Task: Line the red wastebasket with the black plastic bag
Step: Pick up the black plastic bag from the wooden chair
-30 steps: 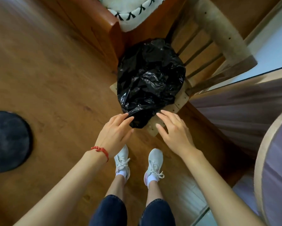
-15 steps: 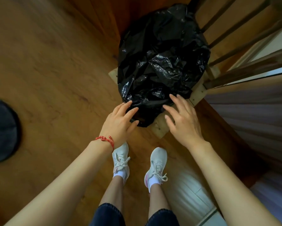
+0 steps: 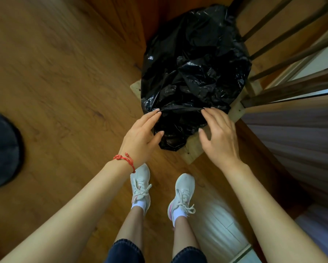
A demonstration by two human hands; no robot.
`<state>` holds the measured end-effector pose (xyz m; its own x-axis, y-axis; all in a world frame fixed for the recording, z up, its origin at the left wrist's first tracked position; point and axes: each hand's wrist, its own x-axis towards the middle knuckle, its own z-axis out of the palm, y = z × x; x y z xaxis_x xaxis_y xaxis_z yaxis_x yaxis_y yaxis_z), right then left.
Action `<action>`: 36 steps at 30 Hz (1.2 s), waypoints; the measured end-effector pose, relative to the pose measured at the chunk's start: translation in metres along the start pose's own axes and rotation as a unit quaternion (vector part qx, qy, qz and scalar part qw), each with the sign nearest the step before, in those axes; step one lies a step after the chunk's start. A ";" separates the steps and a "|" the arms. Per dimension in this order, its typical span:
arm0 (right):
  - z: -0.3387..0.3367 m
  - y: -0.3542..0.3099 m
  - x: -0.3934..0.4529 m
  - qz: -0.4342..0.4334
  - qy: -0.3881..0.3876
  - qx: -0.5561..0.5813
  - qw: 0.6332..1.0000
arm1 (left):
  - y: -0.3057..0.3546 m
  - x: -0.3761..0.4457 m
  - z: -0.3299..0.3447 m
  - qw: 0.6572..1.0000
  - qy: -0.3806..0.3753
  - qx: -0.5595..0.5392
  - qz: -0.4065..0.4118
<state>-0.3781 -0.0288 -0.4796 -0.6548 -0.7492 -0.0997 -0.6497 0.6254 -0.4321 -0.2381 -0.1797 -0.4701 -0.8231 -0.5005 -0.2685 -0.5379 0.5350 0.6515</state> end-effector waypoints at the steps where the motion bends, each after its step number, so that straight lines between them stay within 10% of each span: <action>1: -0.002 -0.002 0.002 -0.002 0.012 0.008 1.000 | 0.001 0.001 -0.002 1.000 0.018 -0.010 0.006; 16: -0.035 -0.031 0.072 -0.060 0.127 0.054 0.989 | 0.017 0.056 -0.043 0.975 0.190 -0.119 -0.009; 36: -0.066 -0.044 0.023 0.011 0.128 0.120 0.984 | 0.052 0.033 -0.109 0.954 0.150 -0.248 -0.080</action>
<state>-0.3900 -0.0586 -0.4038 -0.7640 -0.6368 0.1042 -0.5443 0.5492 -0.6341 -0.2730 -0.2428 -0.3679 -0.6089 -0.7602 -0.2265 -0.4386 0.0848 0.8946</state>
